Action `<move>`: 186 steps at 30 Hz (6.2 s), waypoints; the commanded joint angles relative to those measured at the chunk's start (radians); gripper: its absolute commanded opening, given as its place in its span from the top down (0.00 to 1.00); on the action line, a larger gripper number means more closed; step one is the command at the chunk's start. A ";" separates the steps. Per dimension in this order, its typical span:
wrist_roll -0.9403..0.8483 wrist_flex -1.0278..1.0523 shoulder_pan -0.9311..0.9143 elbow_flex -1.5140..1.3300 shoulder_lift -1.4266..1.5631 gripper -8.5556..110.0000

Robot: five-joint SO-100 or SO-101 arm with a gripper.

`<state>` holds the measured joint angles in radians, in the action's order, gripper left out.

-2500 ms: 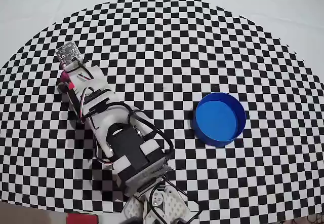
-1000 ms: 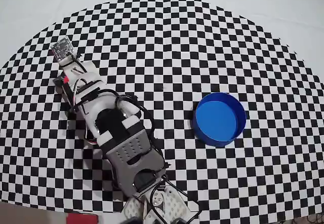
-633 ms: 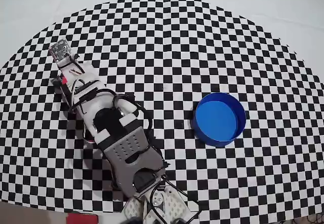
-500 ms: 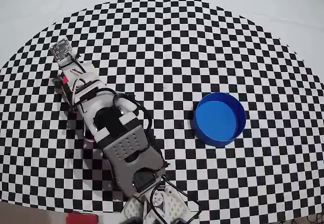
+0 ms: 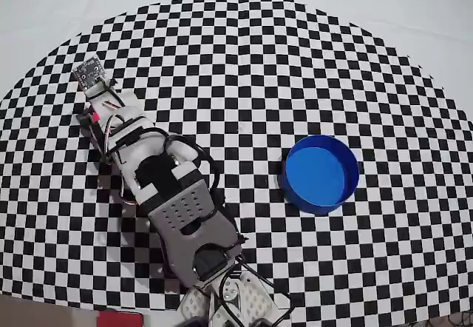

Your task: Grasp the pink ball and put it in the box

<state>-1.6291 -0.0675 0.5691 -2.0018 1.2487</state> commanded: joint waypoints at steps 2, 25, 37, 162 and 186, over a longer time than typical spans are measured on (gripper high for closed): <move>0.002 -0.012 0.006 0.078 -0.006 0.70; 0.003 -0.012 0.003 0.138 -0.061 0.70; 0.003 -0.008 0.005 0.127 -0.055 0.70; 0.005 -0.006 -0.017 -0.198 0.399 0.93; 0.005 -0.006 -0.048 -0.416 0.680 0.93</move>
<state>-1.6291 -0.0675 0.5354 -2.4160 1.8730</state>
